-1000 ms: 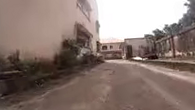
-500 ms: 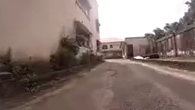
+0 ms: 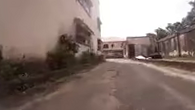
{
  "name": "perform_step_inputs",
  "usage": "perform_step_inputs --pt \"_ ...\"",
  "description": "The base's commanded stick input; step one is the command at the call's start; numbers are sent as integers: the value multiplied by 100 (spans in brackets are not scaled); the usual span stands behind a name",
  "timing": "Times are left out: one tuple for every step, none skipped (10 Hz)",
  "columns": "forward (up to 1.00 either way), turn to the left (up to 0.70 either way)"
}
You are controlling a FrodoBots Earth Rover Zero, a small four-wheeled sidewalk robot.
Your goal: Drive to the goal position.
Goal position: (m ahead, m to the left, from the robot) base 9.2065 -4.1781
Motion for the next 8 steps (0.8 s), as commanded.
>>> perform_step_inputs --pt "70 -1" --pt "70 -1" --pt "70 -2" --pt "70 -2" --pt "70 -2" --pt "70 -2" --pt "70 -2" --pt "70 -1"
